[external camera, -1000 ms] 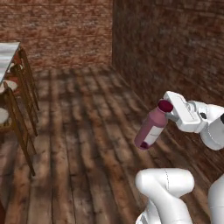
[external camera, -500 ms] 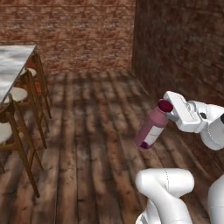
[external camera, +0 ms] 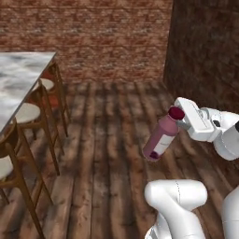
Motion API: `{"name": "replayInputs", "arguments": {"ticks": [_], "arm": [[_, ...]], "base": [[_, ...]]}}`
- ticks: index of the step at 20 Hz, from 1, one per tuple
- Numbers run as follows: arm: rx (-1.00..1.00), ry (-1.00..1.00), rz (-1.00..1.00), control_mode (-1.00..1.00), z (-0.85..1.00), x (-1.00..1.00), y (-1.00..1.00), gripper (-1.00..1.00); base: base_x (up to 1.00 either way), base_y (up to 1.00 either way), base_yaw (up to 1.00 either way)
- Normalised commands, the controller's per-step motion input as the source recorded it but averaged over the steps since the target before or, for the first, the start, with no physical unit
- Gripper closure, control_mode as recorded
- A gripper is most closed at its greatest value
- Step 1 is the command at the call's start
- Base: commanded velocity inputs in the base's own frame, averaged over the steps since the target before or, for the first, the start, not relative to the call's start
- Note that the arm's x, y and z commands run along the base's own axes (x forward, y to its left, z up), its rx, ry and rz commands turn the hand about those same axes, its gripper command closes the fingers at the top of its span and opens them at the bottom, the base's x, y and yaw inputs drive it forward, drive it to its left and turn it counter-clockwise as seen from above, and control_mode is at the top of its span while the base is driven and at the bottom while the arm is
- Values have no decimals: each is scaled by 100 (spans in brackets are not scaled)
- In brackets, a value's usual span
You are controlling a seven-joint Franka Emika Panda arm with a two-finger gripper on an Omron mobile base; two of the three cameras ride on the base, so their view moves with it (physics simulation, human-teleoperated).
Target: There is a wine glass and glass cup on the dining counter. Place the wine bottle next to the wine glass and the juice bottle next to the glass cup.
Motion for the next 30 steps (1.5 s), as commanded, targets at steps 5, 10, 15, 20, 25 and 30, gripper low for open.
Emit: {"name": "replayInputs", "arguments": {"ticks": [5, 10, 15, 20, 25, 30], "arm": [[0, 0, 0, 100, 0, 0, 0, 100], [0, 0, 0, 100, 0, 0, 0, 100], [0, 0, 0, 100, 0, 0, 0, 100], [0, 0, 0, 100, 0, 0, 0, 100], [0, 0, 0, 100, 0, 0, 0, 100], [0, 0, 0, 100, 0, 0, 0, 100]], "base": [[100, -44, 25], [100, -55, 23], [100, -60, 23], [100, -60, 21], [100, -64, 25], [100, -62, 30]]}}
